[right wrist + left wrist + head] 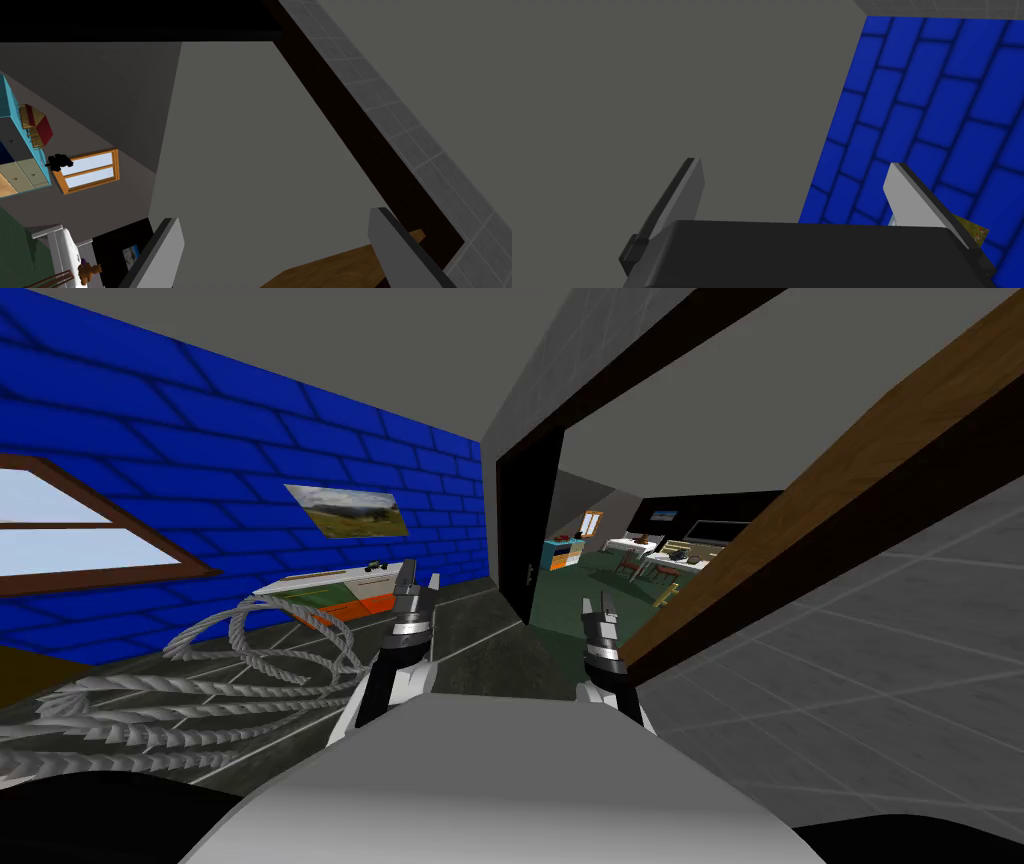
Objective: Push the door open
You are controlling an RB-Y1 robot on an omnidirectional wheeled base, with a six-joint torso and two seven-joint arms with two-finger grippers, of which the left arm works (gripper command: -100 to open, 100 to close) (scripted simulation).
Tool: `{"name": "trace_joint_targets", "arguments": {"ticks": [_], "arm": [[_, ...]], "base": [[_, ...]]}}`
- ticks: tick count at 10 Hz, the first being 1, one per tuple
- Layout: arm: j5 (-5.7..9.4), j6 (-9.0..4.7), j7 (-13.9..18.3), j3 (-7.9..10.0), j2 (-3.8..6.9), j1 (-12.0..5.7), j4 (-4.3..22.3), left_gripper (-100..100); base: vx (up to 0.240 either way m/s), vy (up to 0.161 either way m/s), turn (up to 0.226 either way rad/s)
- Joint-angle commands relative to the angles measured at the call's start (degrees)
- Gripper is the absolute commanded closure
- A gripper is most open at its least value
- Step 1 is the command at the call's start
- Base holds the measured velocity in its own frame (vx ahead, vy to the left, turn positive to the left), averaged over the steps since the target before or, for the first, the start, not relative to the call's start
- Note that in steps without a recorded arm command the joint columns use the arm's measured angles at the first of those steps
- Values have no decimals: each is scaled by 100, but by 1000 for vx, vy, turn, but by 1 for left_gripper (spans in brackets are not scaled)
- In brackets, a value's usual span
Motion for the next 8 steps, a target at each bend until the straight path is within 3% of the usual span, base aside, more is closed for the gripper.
{"name": "trace_joint_targets", "arguments": {"ticks": [1, 8], "arm": [[82, -56, 119, -38, 65, -50, 178, -100], [505, -348, 734, -237, 298, -306, 1099, -100]], "base": [[73, 21, -158], [141, 54, -176]]}}
